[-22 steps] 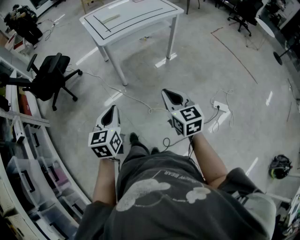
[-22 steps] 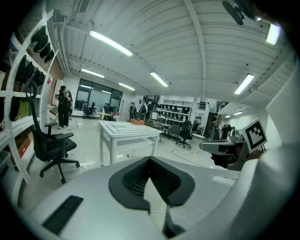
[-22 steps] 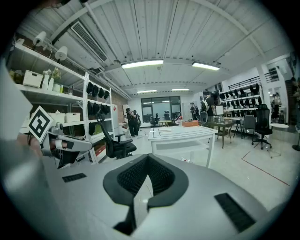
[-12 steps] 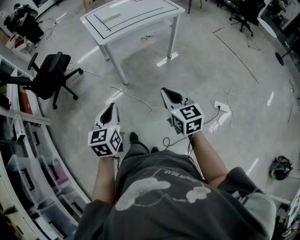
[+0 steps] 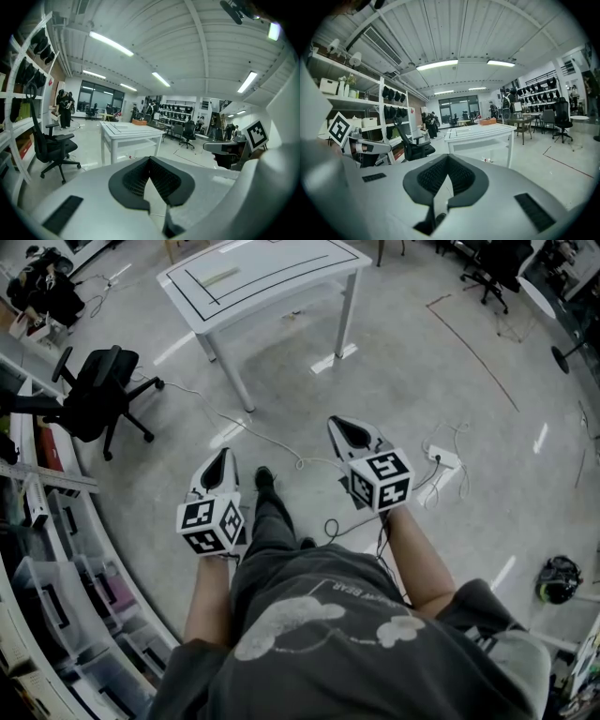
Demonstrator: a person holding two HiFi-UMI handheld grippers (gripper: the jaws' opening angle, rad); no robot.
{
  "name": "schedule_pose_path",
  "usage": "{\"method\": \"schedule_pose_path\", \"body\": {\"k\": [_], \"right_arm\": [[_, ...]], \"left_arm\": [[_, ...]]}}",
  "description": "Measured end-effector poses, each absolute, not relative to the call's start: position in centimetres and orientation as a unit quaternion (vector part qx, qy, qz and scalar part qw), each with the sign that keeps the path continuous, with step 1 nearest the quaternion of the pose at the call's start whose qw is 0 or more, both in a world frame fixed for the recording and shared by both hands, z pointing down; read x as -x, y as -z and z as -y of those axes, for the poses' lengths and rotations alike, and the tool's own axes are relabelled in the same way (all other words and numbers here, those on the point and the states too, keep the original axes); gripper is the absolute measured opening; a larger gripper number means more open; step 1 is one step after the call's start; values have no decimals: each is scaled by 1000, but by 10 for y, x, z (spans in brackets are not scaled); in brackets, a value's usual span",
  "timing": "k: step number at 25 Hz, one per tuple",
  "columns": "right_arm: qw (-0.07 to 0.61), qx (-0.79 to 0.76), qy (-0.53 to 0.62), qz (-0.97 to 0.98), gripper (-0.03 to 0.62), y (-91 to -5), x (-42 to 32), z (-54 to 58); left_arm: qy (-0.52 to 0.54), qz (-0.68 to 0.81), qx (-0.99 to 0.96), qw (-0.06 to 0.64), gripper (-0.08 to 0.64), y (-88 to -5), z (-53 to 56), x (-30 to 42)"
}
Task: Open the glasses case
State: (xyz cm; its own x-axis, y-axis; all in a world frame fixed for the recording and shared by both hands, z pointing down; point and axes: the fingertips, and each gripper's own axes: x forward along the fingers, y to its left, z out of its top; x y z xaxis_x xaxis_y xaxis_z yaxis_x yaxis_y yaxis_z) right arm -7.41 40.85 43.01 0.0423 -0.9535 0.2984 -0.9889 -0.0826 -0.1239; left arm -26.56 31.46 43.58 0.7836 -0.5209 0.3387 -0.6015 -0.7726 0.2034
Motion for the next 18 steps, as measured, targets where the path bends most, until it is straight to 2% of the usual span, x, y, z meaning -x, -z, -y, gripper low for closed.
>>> {"method": "schedule_pose_path", "body": {"k": [8, 18], "right_arm": [[67, -719, -152, 675, 0, -437, 41, -352], [80, -727, -162, 663, 0, -441, -21, -227]], "left_arm": [[-124, 296, -934, 158, 2, -444, -252, 230], [-129, 276, -938, 167, 2, -445, -111, 157]]}}
